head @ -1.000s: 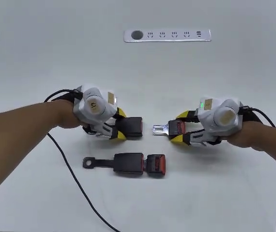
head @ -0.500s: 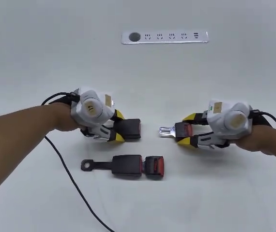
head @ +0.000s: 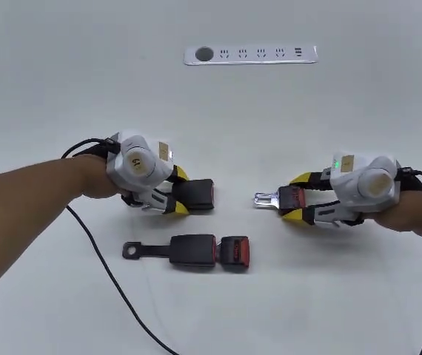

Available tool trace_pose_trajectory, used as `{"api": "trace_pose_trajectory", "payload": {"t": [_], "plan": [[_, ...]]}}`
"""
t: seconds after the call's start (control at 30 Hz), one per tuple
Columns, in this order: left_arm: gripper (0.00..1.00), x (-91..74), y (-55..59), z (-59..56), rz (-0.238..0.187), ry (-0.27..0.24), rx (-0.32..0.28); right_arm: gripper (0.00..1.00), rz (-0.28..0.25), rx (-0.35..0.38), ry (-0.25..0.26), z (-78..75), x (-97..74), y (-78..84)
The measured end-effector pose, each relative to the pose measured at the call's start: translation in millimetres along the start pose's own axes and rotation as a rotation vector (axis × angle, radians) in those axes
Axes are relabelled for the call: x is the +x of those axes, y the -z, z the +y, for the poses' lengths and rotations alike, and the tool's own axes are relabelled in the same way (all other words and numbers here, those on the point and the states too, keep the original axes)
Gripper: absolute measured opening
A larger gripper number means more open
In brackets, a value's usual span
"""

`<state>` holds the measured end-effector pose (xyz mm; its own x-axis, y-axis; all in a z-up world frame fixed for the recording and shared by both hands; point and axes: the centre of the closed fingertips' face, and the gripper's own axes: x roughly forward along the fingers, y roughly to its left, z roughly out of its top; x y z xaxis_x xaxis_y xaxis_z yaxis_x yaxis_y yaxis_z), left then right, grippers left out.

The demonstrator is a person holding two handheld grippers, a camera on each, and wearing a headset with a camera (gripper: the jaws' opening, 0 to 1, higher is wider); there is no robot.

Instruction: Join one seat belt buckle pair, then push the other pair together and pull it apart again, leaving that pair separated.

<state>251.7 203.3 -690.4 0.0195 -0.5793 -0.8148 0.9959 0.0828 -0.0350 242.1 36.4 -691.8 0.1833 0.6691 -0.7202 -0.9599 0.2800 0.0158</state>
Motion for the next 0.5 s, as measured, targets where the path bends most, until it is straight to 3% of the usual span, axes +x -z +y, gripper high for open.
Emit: {"api": "trace_pose_trajectory", "payload": {"t": [0.5], "plan": [[0.34, 0.0, -0.5, -0.4, 0.007, 0.005, 0.011, 0.36, 0.005, 0.006, -0.007, -3.9, -9.5, 8.0]]}}
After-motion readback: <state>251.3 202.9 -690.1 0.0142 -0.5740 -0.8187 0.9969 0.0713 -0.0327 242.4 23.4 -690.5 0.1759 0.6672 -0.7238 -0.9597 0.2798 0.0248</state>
